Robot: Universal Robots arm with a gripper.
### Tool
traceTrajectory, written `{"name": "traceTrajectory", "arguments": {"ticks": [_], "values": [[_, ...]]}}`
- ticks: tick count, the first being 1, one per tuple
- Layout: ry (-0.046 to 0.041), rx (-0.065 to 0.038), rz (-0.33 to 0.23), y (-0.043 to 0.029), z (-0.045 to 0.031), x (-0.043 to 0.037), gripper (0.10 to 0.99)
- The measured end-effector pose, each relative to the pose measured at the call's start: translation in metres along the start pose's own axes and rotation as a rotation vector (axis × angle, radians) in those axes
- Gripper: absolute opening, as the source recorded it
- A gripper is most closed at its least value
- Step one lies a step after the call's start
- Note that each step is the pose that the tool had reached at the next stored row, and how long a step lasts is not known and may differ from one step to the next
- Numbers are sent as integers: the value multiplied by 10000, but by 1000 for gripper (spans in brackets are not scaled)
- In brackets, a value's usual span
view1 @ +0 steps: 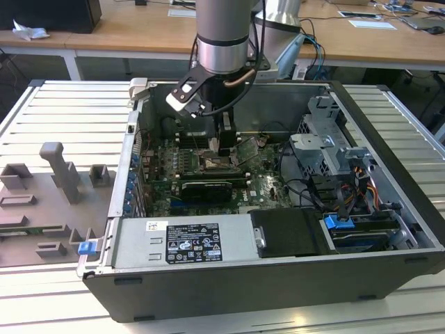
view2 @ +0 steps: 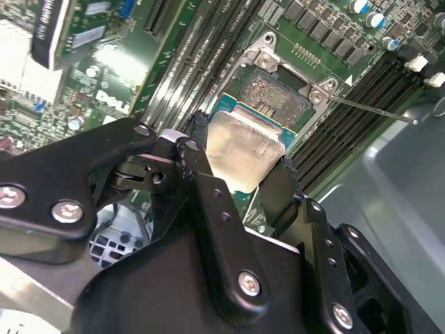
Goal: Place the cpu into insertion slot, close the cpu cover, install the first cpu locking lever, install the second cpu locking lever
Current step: 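Place the cpu into insertion slot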
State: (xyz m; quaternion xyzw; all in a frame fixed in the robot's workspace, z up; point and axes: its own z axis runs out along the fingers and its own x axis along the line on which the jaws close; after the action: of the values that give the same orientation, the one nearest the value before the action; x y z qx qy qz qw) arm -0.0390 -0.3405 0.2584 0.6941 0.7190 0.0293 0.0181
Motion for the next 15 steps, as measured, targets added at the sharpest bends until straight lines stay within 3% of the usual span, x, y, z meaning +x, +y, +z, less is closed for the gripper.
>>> {"name": "traceTrajectory", "arguments": {"ticks": [15], "values": [[3,2,-52,-80,329,117,541]]}}
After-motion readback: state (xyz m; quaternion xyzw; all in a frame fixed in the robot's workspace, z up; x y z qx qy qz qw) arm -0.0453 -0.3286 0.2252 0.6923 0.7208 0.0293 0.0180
